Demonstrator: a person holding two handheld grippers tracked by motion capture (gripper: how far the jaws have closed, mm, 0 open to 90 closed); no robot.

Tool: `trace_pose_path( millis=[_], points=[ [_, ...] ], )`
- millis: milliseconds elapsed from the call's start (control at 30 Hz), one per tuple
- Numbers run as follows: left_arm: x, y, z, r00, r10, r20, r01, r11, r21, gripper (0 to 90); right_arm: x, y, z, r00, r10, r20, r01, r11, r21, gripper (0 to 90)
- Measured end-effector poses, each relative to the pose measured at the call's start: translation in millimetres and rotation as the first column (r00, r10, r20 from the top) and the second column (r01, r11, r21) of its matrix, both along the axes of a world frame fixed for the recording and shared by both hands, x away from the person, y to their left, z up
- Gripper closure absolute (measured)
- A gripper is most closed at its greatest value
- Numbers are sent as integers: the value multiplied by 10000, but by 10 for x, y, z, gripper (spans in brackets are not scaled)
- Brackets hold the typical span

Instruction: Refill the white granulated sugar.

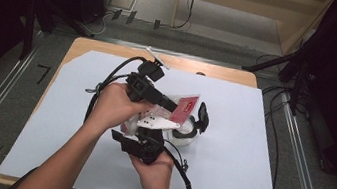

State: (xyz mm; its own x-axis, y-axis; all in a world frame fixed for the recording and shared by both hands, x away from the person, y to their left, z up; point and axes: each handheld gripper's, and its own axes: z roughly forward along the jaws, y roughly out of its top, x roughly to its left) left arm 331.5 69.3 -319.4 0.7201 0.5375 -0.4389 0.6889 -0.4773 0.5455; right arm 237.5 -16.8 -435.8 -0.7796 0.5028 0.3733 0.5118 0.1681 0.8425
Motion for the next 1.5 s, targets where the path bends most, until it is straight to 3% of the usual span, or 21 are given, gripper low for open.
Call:
trace_pose_path(
  millis=[1200, 1500],
  points=[
    [13, -59, 20, 9999, -122, 40, 122, 9999, -27, 771, 0, -21, 4, 9996, -260, -102, 263, 9994, 238, 634],
    [50, -51, 55, 9999, -144, -40, 144, 9999, 6, 773, -2, 10, 42, 9992, -323, 251, 329, 9991, -262, 634]
  ],
)
